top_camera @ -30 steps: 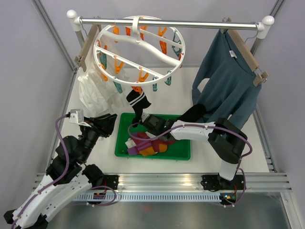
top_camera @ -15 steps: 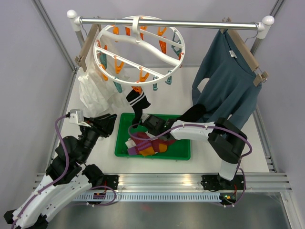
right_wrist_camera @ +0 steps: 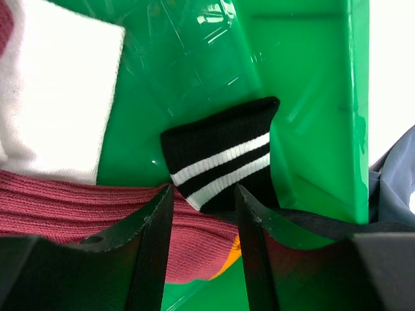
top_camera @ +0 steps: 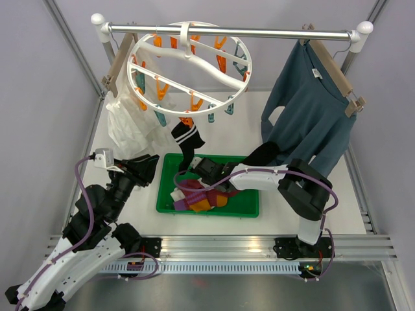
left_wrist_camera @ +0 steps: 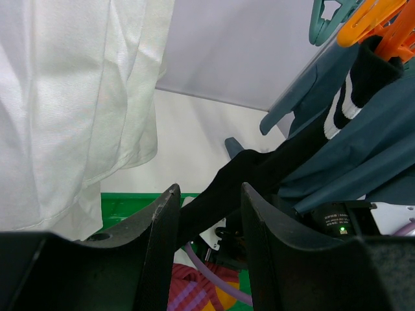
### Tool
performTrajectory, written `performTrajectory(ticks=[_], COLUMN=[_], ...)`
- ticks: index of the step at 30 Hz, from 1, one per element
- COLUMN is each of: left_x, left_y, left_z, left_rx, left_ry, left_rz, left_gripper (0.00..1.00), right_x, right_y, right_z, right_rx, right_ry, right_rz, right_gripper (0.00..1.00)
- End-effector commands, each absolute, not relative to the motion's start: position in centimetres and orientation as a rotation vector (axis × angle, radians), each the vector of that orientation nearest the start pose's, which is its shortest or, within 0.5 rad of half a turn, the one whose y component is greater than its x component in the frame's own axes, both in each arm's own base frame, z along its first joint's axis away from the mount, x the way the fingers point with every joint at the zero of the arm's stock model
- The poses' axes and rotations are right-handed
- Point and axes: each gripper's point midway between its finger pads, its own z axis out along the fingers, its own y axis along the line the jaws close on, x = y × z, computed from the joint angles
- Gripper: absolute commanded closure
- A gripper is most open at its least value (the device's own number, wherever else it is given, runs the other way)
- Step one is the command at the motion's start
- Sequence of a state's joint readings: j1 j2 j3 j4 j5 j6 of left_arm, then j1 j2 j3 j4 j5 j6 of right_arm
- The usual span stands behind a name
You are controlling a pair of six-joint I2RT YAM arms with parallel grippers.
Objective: Clip the socks to the hanger
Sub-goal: Pick up the sock from the bin.
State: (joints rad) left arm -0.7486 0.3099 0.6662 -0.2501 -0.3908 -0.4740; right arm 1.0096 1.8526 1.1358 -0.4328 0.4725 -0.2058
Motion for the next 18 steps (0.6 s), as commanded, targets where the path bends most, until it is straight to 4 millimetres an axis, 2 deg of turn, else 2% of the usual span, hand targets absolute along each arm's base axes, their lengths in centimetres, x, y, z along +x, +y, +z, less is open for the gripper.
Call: performTrajectory(ticks=[1, 2, 4, 5, 8, 12, 15, 18], left_x=[19.7, 19.7, 19.7, 19.7, 19.7, 19.7, 19.7, 19.6], left_y=[-11.3, -11.3, -11.4, -11.4, -11.4, -11.3, -11.4, -11.5], left_z=[33.6, 33.7, 33.6, 33.7, 33.7, 33.8, 33.9, 34.2], left_rx=[-0.108, -0.110, -0.108, -0.109, -0.106, -0.105, -0.105, -0.098], left_ry=[1.477, 1.476, 1.478, 1.476, 1.478, 1.475, 1.473, 1.466], left_rz=[-0.692, -0.692, -0.692, -0.693, -0.689, -0.687, -0.692, -0.701], left_gripper=[0.52, 0.52, 0.52, 0.52, 0.52, 0.52, 0.52, 0.52], right_x=[27.6, 27.7, 28.0, 28.1, 28.3, 28.4, 28.7, 28.9], right_y=[27.0, 27.1, 27.1, 27.0, 26.8, 26.7, 26.7, 27.2], right_z=[3.0, 2.9, 2.8, 2.8, 2.8, 2.8, 3.4, 5.3], right_rx=[-1.317, -1.313, -1.295, -1.289, -1.262, -1.250, -1.199, -1.122], right_ry=[2.171, 2.173, 2.189, 2.196, 2.211, 2.222, 2.223, 2.200], right_rz=[-0.350, -0.339, -0.331, -0.332, -0.329, -0.328, -0.317, -0.265], right_gripper=[0.51, 0.53, 0.63, 0.74, 0.90, 1.00, 1.00, 1.00])
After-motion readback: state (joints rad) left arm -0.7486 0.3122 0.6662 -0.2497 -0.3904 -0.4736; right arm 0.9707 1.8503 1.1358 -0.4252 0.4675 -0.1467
